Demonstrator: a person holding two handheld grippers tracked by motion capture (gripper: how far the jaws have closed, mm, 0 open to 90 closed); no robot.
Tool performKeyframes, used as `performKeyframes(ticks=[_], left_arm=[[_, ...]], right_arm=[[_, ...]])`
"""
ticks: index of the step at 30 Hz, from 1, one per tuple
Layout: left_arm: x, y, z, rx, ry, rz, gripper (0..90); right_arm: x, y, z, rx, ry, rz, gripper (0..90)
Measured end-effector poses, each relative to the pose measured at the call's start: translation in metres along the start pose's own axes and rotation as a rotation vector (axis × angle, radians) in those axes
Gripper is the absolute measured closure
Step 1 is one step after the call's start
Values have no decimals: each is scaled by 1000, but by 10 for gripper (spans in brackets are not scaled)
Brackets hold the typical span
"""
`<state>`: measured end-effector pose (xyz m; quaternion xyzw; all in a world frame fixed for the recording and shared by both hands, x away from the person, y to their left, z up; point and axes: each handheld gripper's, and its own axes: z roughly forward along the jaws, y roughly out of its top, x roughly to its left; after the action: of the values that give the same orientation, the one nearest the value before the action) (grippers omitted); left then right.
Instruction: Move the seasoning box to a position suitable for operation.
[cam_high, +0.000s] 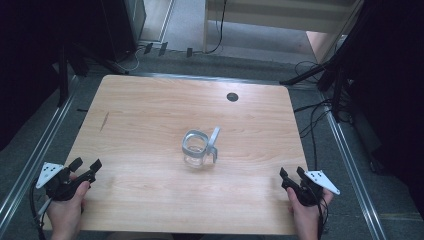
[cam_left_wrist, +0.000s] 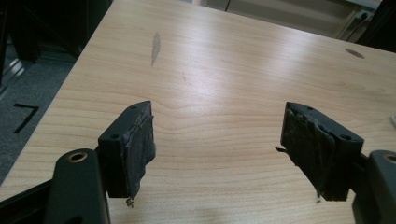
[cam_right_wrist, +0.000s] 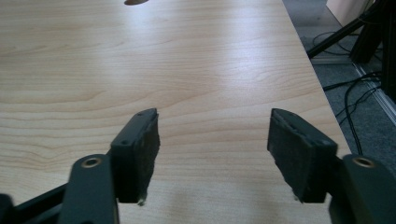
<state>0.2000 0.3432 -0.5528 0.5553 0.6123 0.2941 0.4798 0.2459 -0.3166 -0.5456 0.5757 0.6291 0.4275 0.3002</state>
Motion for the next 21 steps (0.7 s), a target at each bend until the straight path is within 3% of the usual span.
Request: performKeyframes(ticks=[2, 3, 4, 7, 10, 13, 14, 15, 21], left_arm=[[-1, 0, -1, -4, -4, 17, 364], [-2, -1, -1, -11, -4, 25, 425], [-2, -1, -1, -11, -4, 25, 476], [-10, -3, -3, -17, -4, 87, 588], [-17, -3, -1, -1, -9, 134, 656], [-23, -2, 0, 14, -18, 146, 706], [-31, -1, 3, 22, -57, 131, 727], [-31, -1, 3, 22, -57, 131, 742], [-68, 1, 18, 53, -189, 134, 839]], right_arm=[[0, -1, -2, -18, 2, 7, 489], [-1, -1, -2, -22, 27, 5, 535], [-2, -1, -2, -25, 53, 9, 526], [-1, -2, -4, -42, 43, 5, 591], [3, 0, -6, -44, 86, 3, 585], [8, 1, -8, -61, 118, 17, 610], [19, 4, -9, -69, 145, 14, 656], [24, 6, -9, -71, 151, 6, 688], [64, 13, -6, -44, 218, -28, 900]])
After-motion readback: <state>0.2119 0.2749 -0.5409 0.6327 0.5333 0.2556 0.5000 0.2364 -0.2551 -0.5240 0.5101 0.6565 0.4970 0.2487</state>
